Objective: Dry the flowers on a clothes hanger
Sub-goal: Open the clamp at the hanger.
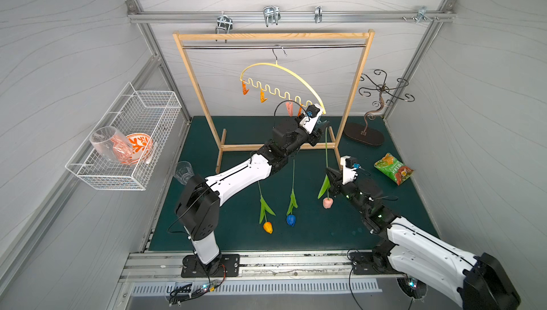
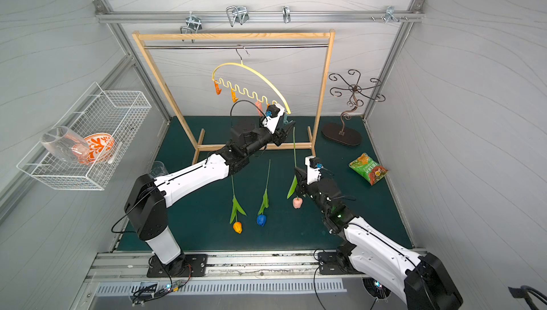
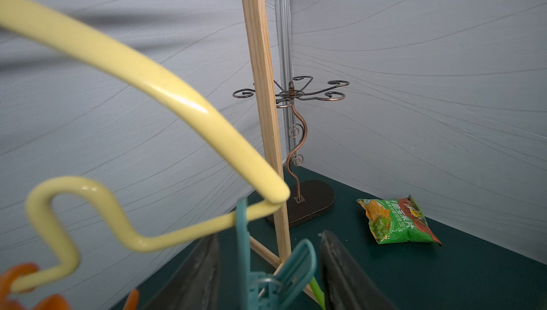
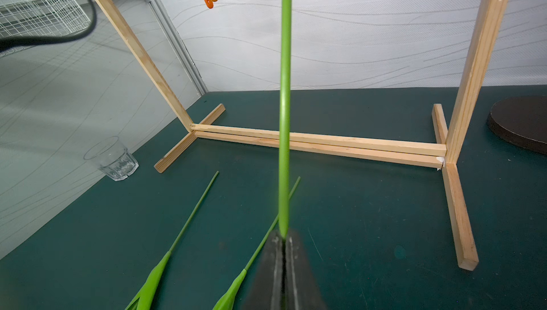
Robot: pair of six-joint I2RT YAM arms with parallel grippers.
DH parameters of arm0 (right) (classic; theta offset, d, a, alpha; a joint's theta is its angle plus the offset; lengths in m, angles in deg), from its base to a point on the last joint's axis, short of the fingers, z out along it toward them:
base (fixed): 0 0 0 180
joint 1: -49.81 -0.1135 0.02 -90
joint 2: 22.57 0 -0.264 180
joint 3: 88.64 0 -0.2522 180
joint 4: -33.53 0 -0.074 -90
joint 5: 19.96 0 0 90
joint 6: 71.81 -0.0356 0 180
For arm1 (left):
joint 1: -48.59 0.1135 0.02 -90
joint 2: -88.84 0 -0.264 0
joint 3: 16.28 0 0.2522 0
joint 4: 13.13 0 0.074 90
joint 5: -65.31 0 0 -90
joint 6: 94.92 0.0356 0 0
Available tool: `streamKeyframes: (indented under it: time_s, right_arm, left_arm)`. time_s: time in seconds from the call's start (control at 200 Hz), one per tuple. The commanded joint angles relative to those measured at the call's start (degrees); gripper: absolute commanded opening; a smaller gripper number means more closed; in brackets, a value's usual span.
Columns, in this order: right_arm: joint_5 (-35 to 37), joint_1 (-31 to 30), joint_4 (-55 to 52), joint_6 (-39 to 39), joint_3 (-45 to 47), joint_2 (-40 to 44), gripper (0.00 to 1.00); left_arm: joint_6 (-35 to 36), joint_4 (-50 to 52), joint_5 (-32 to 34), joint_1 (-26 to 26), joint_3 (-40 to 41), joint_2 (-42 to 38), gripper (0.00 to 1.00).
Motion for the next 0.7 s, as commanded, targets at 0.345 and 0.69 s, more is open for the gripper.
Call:
streamKeyframes:
  time_s: [0.345,0.69]
  right_arm:
    - [-0.4,0.3,1.4,-0.4,-0.3,0.4,0.0]
    - [0.0,0.4,1.4,0.1,-0.3,0.5,0.0]
  left_arm:
    - [0.4,-1.0,0.8,-1.7,-1.8,-0.9,0.31]
    - [-4.3,2.0,1.6,-2.7,-0.4,-4.4,0.27]
